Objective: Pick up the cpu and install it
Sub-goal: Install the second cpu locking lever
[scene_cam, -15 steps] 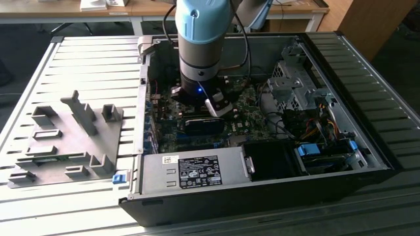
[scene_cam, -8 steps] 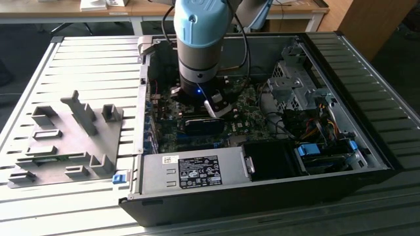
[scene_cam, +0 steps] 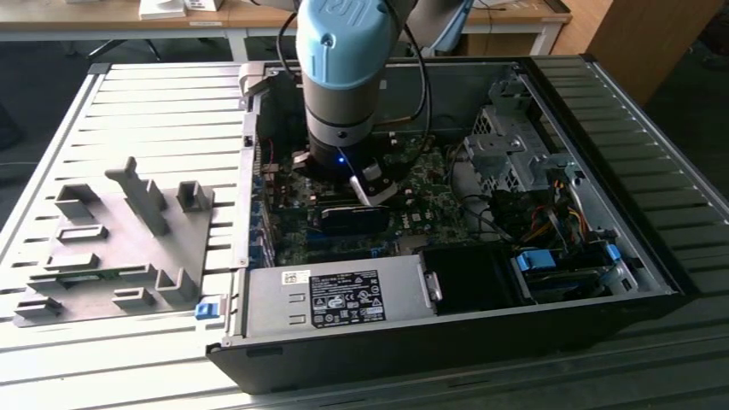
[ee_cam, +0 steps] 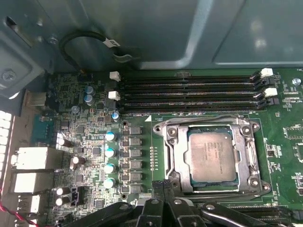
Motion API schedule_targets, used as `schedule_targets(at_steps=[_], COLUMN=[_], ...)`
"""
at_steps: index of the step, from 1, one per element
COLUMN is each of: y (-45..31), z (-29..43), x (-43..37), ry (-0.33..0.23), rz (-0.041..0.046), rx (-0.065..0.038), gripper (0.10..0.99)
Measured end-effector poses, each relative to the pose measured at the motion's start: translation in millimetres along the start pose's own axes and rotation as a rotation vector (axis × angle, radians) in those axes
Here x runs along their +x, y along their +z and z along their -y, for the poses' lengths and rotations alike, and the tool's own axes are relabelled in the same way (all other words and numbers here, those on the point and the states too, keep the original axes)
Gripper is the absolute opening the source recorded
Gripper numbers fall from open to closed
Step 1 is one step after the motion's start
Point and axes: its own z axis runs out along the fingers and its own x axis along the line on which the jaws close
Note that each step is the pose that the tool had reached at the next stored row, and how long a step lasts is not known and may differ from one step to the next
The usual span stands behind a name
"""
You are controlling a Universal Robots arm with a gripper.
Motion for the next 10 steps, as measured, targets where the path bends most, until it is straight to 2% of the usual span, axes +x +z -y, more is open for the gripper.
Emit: schedule_targets(at_steps=[3,6,10], y=[2.2,2.4,-4.2], z=[0.8,0.8,-1.3], x=[0.3,0.4,0.4], ry=[0.000,0.000,0.000], rz=[-0.0005,-0.0003,-0.0002], rx=[-0.007,-0.009,-0.009], gripper=[0.106,0.106,0.106])
